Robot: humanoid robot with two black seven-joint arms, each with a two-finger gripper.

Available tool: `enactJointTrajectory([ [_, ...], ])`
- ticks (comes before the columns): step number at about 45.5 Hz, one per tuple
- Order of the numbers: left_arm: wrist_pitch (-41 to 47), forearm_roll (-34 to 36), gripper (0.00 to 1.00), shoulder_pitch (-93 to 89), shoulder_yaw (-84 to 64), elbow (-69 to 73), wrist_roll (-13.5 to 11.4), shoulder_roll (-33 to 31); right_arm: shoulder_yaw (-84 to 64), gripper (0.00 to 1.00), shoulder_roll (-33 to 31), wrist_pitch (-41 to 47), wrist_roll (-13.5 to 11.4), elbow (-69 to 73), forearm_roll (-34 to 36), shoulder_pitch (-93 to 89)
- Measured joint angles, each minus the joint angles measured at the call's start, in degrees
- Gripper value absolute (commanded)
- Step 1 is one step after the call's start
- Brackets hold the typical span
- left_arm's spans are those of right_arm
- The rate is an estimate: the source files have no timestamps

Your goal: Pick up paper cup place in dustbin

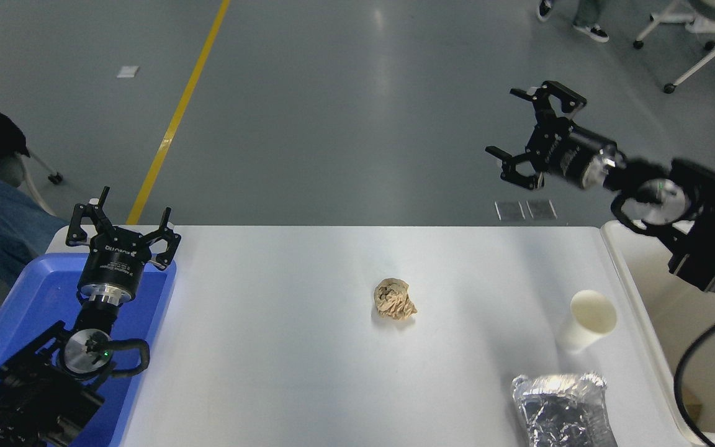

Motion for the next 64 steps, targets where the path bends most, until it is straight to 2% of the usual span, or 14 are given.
enactJointTrajectory([
  [15,0.00,-0.01,1.00,0.00,0.00,0.00,0.00,0.00,-31.96,1.00,6.03,1.93,0.02,23.08,-3.84,25.73],
  [21,-0.01,-0.01,1.00,0.00,0.00,-0.01,0.00,0.01,-39.47,1.00,9.71,5.25,0.38,31.12,-2.61,34.55],
  [24,-0.02,0.00,1.00,0.00,0.00,-0.01,0.01,0.00,-42.35,1.00,11.84,7.42,1.15,35.54,0.27,39.93],
  [41,-0.02,-0.02,1.00,0.02,-0.05,0.01,0.04,0.00,-47.56,1.00,17.30,10.34,2.09,44.01,6.58,51.12],
  [64,0.04,-0.09,1.00,0.01,-0.06,0.04,-0.04,-0.03,-49.38,1.00,19.50,10.96,2.23,43.53,7.53,51.15],
])
